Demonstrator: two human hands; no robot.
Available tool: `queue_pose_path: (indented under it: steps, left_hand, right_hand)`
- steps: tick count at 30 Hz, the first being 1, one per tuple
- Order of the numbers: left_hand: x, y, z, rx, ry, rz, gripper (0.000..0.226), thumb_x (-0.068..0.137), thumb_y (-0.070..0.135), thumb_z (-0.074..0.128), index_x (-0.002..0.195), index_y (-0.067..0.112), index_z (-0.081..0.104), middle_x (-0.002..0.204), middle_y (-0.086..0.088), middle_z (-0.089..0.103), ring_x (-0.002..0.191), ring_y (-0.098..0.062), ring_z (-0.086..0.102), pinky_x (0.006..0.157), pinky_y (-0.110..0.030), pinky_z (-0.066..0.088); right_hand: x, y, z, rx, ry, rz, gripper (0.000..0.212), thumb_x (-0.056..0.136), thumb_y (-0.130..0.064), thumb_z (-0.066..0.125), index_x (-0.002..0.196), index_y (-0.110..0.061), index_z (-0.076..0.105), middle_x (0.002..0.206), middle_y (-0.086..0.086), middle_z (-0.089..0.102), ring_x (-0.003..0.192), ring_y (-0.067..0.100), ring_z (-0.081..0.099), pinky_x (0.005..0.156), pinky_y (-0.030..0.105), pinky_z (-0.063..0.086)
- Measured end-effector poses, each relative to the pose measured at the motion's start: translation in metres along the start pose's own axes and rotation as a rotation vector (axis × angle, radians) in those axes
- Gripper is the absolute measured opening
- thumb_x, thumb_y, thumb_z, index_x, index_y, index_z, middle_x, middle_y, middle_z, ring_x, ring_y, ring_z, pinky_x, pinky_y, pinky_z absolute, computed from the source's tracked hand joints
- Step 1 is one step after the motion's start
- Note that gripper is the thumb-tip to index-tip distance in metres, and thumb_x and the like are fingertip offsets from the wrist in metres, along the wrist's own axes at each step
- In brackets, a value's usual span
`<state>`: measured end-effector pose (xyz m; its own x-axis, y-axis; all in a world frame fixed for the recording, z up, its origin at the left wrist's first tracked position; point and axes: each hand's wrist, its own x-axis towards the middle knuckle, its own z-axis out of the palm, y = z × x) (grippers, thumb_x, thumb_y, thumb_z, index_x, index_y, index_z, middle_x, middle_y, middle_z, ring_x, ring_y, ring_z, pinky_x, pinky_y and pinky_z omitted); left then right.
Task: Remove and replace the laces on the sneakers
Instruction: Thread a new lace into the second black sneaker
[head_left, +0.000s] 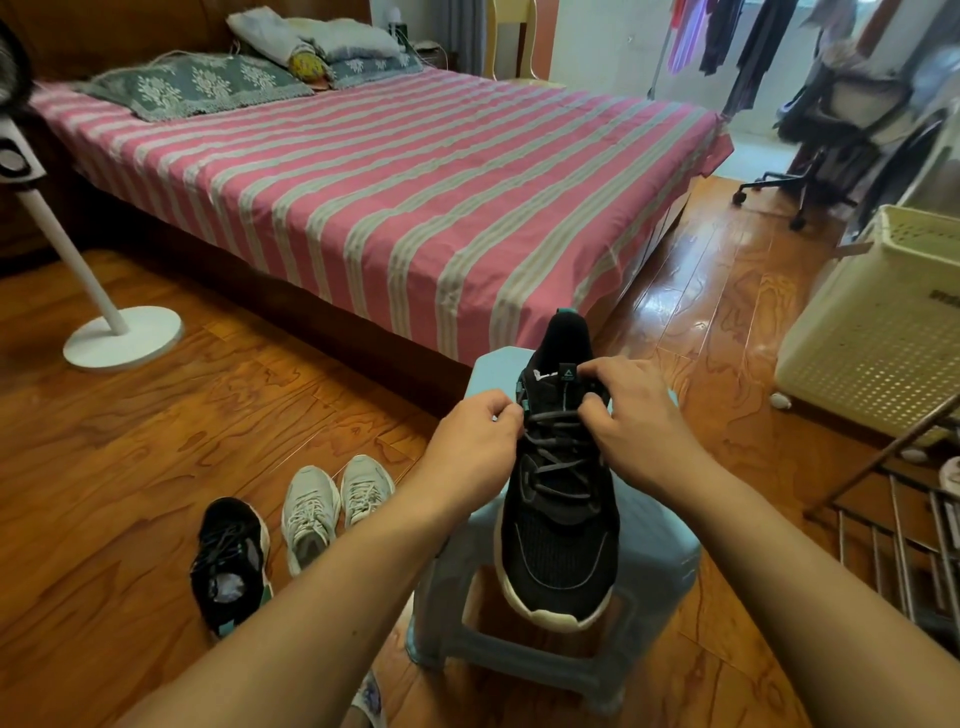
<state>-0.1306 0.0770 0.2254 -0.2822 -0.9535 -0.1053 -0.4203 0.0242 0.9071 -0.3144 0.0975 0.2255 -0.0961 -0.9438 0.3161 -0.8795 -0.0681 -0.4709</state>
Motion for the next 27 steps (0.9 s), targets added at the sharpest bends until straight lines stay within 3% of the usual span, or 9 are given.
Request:
queue_pose_path:
  steps: [8, 17, 21, 27]
  left_hand:
    - [-0.001, -0.003, 0.005, -0.079, 0.002, -0.042, 0.031, 0.106, 0.027, 0.046, 0.079, 0.018, 0.059, 0.062, 0.007, 0.046, 0.054, -0.011, 0.037, 0.050, -0.029, 0.027]
    - [0.001, -0.002, 0.005, -0.112, 0.020, -0.047, 0.030, 0.102, 0.022, 0.044, 0.075, 0.018, 0.055, 0.056, 0.009, 0.041, 0.052, -0.013, 0.033, 0.050, -0.032, 0.024]
    - [0.003, -0.001, 0.011, -0.143, 0.057, -0.044, 0.032, 0.100, 0.022, 0.045, 0.068, 0.020, 0.051, 0.059, 0.004, 0.044, 0.058, -0.019, 0.039, 0.058, -0.038, 0.031]
    - [0.001, 0.005, 0.009, 0.242, 0.128, 0.090, 0.035, 0.098, 0.029, 0.044, 0.064, 0.019, 0.042, 0.065, 0.002, 0.050, 0.067, -0.023, 0.049, 0.056, -0.036, 0.030]
  right_hand:
    - [0.000, -0.001, 0.002, -0.011, 0.008, 0.007, 0.031, 0.094, -0.012, 0.052, 0.123, -0.014, 0.064, 0.119, 0.003, 0.063, 0.114, 0.018, 0.041, 0.086, 0.020, 0.023]
    - [-0.002, -0.004, -0.001, 0.012, -0.004, 0.011, 0.032, 0.096, -0.014, 0.050, 0.125, -0.014, 0.062, 0.120, 0.001, 0.060, 0.108, 0.009, 0.033, 0.085, 0.019, 0.022]
    - [-0.002, -0.005, -0.001, 0.007, -0.008, 0.013, 0.031, 0.096, -0.014, 0.049, 0.125, -0.014, 0.061, 0.118, 0.001, 0.060, 0.108, 0.009, 0.034, 0.083, 0.019, 0.022]
    - [-0.003, -0.007, 0.001, -0.021, 0.000, -0.010, 0.030, 0.096, -0.012, 0.050, 0.123, -0.012, 0.061, 0.114, 0.003, 0.060, 0.105, 0.011, 0.033, 0.082, 0.018, 0.021]
